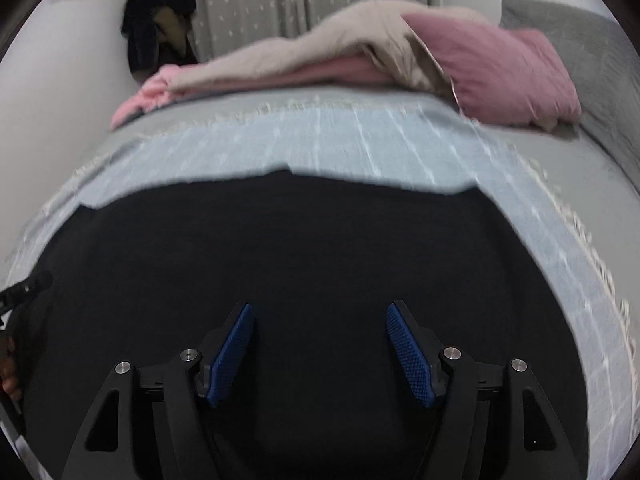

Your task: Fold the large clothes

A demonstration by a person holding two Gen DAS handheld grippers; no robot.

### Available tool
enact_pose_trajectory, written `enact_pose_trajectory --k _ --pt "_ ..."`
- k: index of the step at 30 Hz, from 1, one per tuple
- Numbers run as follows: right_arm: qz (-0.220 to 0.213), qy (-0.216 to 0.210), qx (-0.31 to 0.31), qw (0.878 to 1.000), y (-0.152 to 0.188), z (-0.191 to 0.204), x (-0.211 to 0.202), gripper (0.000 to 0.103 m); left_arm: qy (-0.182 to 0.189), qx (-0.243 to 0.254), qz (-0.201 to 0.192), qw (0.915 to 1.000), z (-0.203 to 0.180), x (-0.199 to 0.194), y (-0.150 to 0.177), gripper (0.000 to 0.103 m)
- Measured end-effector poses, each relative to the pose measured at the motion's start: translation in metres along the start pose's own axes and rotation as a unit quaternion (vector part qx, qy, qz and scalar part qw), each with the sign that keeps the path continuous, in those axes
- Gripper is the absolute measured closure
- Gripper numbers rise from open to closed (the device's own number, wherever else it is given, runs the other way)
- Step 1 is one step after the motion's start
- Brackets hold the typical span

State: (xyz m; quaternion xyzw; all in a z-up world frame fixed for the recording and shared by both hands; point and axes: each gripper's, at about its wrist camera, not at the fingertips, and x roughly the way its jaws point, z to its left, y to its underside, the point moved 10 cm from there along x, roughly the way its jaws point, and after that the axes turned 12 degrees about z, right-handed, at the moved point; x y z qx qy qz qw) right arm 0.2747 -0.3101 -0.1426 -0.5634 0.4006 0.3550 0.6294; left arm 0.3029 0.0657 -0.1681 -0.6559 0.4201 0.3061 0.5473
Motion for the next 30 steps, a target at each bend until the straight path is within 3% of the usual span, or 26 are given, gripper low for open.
enact_pose_trajectory --k 2,4,6,7,9,11,15,20,22,26,30 --pt "0.003 0.004 0.056 0.998 0.019 -0.049 -0.002 0.033 -0.052 -0.014 0.006 0.9985 0.033 -0.013 0.009 0.008" --pt "-0.003 0.007 0.106 0.994 0.032 -0.089 -0.011 0.033 -0.076 -0.027 0.012 0.9967 0.058 -0.024 0.016 0.008" --pt "-0.002 0.055 0.153 0.987 0.051 -0.132 -0.025 0.033 -0.11 -0.072 0.026 0.991 0.088 -0.033 0.028 0.008" --pt "0.008 0.087 0.178 0.98 0.061 -0.148 -0.03 0.033 -0.094 -0.096 0.026 0.9906 0.098 -0.042 0.034 0.008" --pt "0.003 0.065 0.219 0.973 0.075 -0.162 -0.043 0.033 -0.063 -0.134 0.015 0.9889 0.105 -0.063 0.044 0.008" --pt "-0.011 0.02 0.243 0.97 0.085 -0.161 -0.061 0.033 -0.03 -0.161 0.008 0.9865 0.103 -0.085 0.054 0.008" --pt "-0.034 0.01 0.222 0.975 0.091 -0.139 -0.099 0.032 0.036 -0.19 0.002 0.9811 0.088 -0.114 0.076 0.001" --pt "-0.037 0.016 0.178 0.983 0.09 -0.097 -0.126 0.029 0.085 -0.233 0.067 0.9664 0.077 -0.105 0.108 0.001" --pt "-0.039 0.02 0.158 0.987 0.09 -0.082 -0.134 0.029 0.101 -0.256 0.069 0.9588 0.076 -0.105 0.119 0.001" --pt "-0.039 0.045 0.106 0.993 0.092 -0.05 -0.14 0.028 0.13 -0.264 0.092 0.9513 0.062 -0.098 0.138 0.001" --pt "-0.037 0.04 0.077 0.996 0.091 -0.021 -0.138 0.028 0.171 -0.261 0.096 0.9451 0.045 -0.084 0.142 0.001"
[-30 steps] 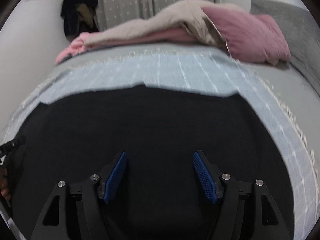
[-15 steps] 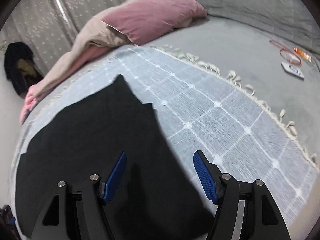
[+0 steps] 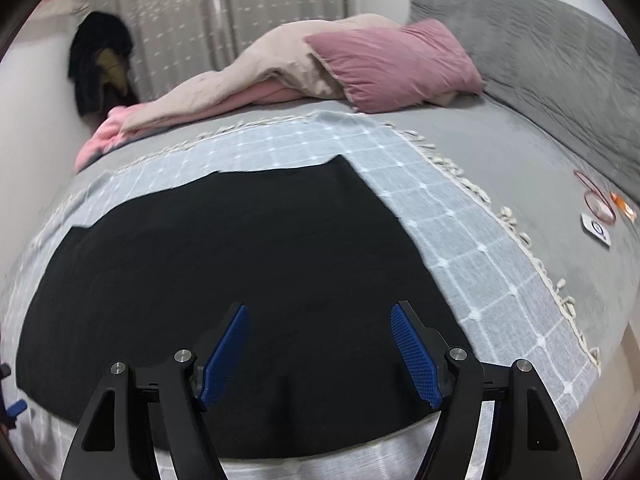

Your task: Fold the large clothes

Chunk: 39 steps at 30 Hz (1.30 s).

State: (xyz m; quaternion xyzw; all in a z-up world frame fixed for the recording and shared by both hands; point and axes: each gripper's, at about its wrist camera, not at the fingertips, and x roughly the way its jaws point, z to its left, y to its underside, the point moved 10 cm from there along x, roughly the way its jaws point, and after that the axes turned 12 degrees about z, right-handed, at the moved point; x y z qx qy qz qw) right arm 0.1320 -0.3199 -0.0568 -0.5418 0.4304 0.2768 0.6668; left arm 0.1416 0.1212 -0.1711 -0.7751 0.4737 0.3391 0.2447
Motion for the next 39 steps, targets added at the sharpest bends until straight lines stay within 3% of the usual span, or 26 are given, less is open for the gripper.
enact_pose_trajectory --k 4,12,15,17,20,22,26,28,32,36,39 --pt "0.014 -0.029 -0.008 0.999 0.008 0.027 0.005 0.028 0.023 -0.025 0.0 0.9994 -0.001 0.026 -0.003 0.001" --pt "0.047 -0.077 0.001 0.996 0.016 0.064 0.021 0.028 0.046 -0.066 -0.115 0.9901 -0.014 0.031 -0.033 0.002" --pt "0.052 -0.085 0.005 0.995 0.016 0.074 0.025 0.028 0.045 -0.084 -0.15 0.984 -0.013 0.029 -0.045 0.024" --pt "0.053 -0.089 0.01 0.995 0.015 0.077 0.025 0.028 0.043 -0.099 -0.158 0.9814 -0.008 0.032 -0.054 0.062" --pt "0.049 -0.1 0.026 0.993 0.012 0.081 0.025 0.028 0.075 -0.086 -0.158 0.9808 -0.024 0.022 -0.065 0.078" --pt "0.043 -0.112 0.039 0.992 0.009 0.086 0.023 0.028 0.1 -0.056 -0.178 0.9773 -0.042 -0.001 -0.069 0.081" --pt "0.029 -0.132 0.049 0.99 0.003 0.099 0.019 0.028 0.112 0.002 -0.233 0.966 -0.068 -0.047 -0.073 0.081" --pt "0.023 -0.144 0.039 0.989 0.001 0.112 0.016 0.028 0.107 0.005 -0.258 0.9602 -0.062 -0.067 -0.076 0.081" --pt "0.027 -0.165 -0.017 0.986 0.007 0.154 0.014 0.029 0.085 -0.021 -0.276 0.9573 -0.03 -0.087 -0.085 0.081" --pt "0.066 -0.212 -0.089 0.971 0.031 0.216 0.024 0.031 0.065 -0.009 -0.299 0.952 -0.023 -0.106 -0.088 0.082" --pt "0.128 -0.262 -0.148 0.945 0.063 0.265 0.04 0.058 0.062 0.052 -0.316 0.9452 -0.05 -0.114 -0.081 0.082"
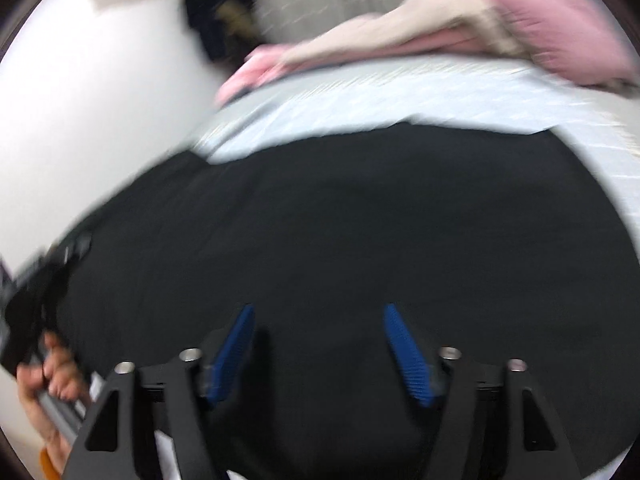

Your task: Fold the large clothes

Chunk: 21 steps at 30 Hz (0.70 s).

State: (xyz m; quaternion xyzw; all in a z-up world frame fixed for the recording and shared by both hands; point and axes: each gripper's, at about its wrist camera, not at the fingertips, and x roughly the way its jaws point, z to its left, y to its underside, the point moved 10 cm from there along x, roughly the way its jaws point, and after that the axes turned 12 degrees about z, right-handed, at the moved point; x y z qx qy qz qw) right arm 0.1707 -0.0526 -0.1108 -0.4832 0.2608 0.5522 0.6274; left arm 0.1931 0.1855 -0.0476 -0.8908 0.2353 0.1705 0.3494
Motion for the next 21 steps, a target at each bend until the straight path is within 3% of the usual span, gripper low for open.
enact_pose_trajectory --k 1,4,9,12,14,17,19,21 --pt "0.009 0.002 -0.007 1.0 0.001 0.005 0.01 0.062 0.007 0.026 -0.004 0.9996 -0.014 -0.002 0.002 0.082" --pt "0.032 0.001 -0.021 0.999 0.001 0.006 0.032 0.062 0.041 0.108 -0.008 0.9932 -0.057 -0.005 0.016 0.082" --pt "0.051 -0.104 0.015 0.993 -0.005 -0.01 0.027 0.06 0.1 0.236 0.001 0.9665 -0.135 -0.005 0.057 0.081" --pt "0.062 -0.157 0.068 0.983 -0.006 -0.031 0.006 0.06 0.119 0.296 0.031 0.9471 -0.168 0.004 0.095 0.079" --pt "0.031 -0.172 0.08 0.981 -0.01 -0.051 -0.02 0.057 0.125 0.33 0.064 0.9336 -0.183 0.019 0.126 0.078" --pt "-0.014 -0.151 0.112 0.982 -0.011 -0.096 -0.055 0.045 0.114 0.376 0.114 0.9125 -0.189 0.043 0.168 0.076" --pt "-0.039 -0.141 0.155 0.977 -0.004 -0.139 -0.077 0.042 0.099 0.406 0.143 0.8971 -0.187 0.054 0.194 0.075" --pt "-0.051 -0.13 0.184 0.973 0.006 -0.173 -0.091 0.041 0.076 0.446 0.181 0.873 -0.18 0.071 0.225 0.07"
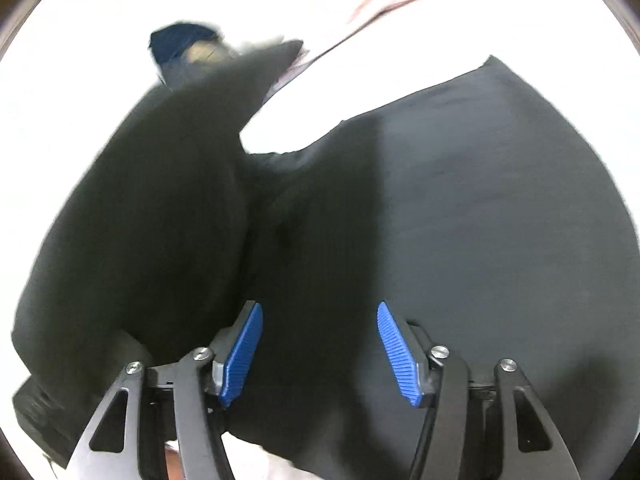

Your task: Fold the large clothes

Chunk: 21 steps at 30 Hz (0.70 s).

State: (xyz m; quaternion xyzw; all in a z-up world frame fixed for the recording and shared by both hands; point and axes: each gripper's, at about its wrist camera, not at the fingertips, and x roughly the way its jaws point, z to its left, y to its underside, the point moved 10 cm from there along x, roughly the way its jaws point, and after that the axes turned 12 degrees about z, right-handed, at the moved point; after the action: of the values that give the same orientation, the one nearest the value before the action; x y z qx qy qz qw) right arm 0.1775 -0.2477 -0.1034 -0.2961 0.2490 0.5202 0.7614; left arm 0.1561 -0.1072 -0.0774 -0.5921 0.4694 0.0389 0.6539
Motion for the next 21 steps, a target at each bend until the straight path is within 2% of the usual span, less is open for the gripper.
enact_pose_trajectory --k 3,5,7,8,11,14,17,19,21 --pt "-0.016 0.01 0.03 0.999 -0.003 -0.035 -0.024 0.041 -0.022 0.078 0.068 0.9944 -0.019 0.034 0.033 0.056" --pt "-0.019 -0.01 0.043 0.999 -0.003 -0.044 -0.032 0.041 -0.039 0.133 0.072 0.9878 -0.031 0.041 0.045 0.041" --pt "-0.015 -0.056 0.057 0.997 -0.003 -0.043 -0.034 0.038 -0.04 0.163 0.077 0.9829 -0.04 0.036 0.047 0.033" --pt "-0.012 -0.075 0.061 0.995 -0.003 -0.041 -0.035 0.034 -0.029 0.164 0.079 0.9829 -0.043 0.029 0.051 0.03" --pt "0.003 -0.109 0.067 0.992 -0.001 -0.031 -0.027 0.028 0.037 0.154 0.092 0.9832 -0.047 -0.002 0.048 0.027" --pt "0.013 -0.101 0.061 0.993 0.003 -0.019 -0.013 0.026 0.084 0.154 0.084 0.9808 -0.048 -0.036 0.044 0.024" --pt "0.025 -0.095 0.047 0.994 0.002 -0.011 -0.005 0.026 0.089 0.138 0.045 0.9854 -0.049 -0.07 0.044 0.02" --pt "0.035 -0.086 0.038 0.995 0.004 -0.006 -0.002 0.026 0.083 0.102 0.02 0.9911 -0.03 -0.086 0.034 0.015" --pt "0.038 -0.068 0.031 0.997 0.01 -0.004 0.007 0.024 0.067 0.051 0.011 0.9964 0.001 -0.088 0.024 0.011"
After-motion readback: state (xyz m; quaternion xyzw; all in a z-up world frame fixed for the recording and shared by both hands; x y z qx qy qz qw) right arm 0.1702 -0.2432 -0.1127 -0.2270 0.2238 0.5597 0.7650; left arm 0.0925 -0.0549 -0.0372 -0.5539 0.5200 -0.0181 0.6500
